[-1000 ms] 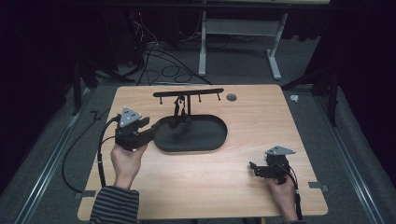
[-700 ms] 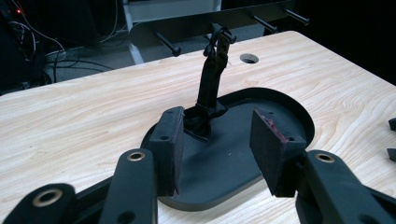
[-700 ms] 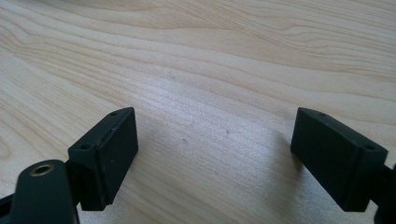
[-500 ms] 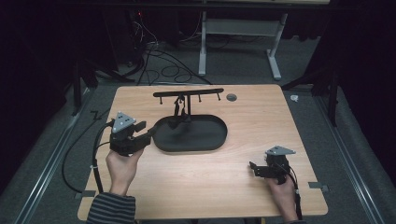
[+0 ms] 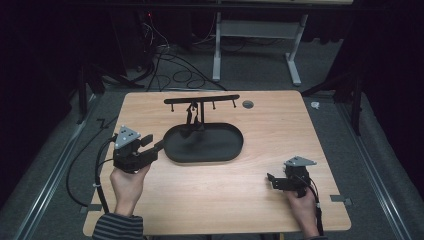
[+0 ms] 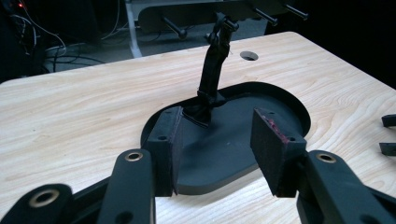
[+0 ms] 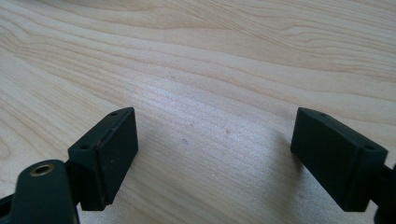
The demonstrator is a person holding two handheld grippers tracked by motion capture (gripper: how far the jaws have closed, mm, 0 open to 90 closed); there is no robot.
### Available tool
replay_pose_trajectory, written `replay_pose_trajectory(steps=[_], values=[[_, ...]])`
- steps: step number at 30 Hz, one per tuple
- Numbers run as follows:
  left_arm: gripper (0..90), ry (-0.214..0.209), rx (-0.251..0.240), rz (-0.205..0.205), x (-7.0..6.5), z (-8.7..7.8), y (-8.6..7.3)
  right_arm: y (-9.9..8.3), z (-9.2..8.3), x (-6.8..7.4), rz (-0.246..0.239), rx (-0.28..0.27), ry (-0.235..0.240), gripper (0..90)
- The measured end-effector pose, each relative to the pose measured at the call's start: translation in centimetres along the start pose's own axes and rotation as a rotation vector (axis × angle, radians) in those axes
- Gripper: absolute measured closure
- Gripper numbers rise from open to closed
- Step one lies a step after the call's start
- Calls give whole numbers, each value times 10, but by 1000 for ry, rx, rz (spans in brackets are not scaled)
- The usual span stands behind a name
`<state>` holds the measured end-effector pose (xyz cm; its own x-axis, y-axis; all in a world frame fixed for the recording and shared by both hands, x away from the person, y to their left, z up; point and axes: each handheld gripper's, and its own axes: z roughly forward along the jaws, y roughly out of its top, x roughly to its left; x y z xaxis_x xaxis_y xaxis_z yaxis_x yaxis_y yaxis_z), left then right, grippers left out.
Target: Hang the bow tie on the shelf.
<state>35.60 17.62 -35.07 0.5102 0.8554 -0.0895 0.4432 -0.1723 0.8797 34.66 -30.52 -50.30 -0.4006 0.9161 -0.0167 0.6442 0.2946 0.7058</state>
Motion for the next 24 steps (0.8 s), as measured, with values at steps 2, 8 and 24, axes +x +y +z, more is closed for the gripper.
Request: replay_pose_trajectory(steps=[2, 8, 24], values=[[544, 1, 1, 0, 0, -1, -2, 0, 0, 0, 0, 0, 0, 161], [541, 1, -5, -13, 1, -6, -8, 0, 0, 0, 0, 0, -1, 161], [538, 1, -11, -33, -2, -12, -25, 0, 0, 0, 1, 0, -1, 161]])
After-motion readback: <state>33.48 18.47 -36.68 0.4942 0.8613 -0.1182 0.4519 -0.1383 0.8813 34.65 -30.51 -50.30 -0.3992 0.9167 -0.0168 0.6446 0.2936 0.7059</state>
